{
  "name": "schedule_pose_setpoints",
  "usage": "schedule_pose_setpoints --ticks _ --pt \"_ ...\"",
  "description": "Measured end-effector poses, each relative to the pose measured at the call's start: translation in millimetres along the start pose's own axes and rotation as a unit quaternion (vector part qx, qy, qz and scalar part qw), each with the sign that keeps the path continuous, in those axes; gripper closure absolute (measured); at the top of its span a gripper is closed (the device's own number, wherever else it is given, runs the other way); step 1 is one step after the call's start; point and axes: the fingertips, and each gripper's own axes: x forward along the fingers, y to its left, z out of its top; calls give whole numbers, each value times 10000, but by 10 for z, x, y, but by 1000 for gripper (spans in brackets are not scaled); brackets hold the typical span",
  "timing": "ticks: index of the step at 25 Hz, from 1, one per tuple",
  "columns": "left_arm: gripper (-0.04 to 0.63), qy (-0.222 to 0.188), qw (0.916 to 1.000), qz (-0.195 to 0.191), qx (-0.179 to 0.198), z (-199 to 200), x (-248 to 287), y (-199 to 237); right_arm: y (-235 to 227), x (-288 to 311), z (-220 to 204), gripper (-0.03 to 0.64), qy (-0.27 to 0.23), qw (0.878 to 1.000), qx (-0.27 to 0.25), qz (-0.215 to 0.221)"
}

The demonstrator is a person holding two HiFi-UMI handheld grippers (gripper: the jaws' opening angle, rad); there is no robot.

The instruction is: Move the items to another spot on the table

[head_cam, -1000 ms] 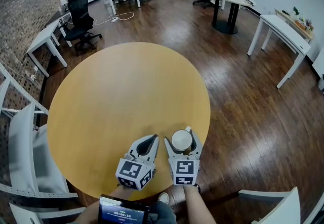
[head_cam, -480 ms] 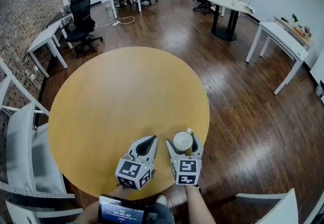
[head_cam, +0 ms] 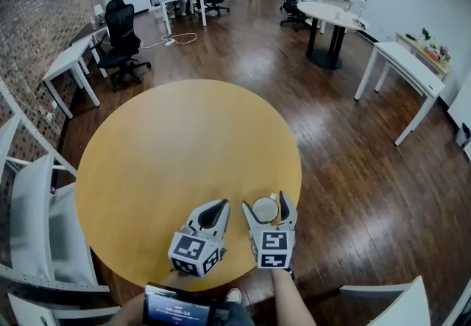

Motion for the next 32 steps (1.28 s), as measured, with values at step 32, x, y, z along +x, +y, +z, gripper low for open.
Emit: schedule_pose_setpoints --ticks 32 --pt "594 -887 9930 697 365 1078 -1232 832 1874 -311 1794 340 -1079 9776 -560 1716"
